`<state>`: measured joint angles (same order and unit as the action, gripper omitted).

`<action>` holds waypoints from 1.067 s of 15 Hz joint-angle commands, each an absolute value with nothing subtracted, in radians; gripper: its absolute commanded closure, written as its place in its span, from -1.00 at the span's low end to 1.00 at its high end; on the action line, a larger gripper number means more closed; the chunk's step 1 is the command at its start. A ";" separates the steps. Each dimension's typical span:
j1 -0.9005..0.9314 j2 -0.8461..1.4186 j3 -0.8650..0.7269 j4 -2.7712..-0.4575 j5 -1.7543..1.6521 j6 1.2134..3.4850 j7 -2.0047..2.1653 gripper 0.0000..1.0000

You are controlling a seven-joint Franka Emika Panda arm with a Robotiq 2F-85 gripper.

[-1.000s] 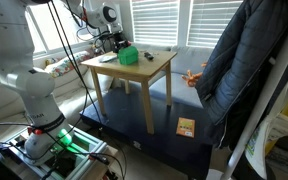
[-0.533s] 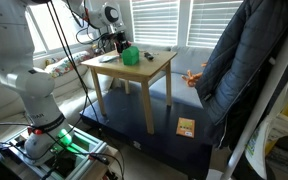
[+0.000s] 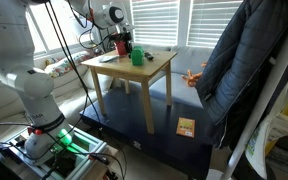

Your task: Slide the green lunchbox to the right side of the table

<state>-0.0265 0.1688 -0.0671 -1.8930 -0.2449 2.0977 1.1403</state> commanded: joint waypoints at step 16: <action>-0.086 0.095 -0.108 -1.958 -0.012 2.125 0.507 -1.00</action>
<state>-0.1056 0.1845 -0.1083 -1.9127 -0.0415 2.2057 0.5417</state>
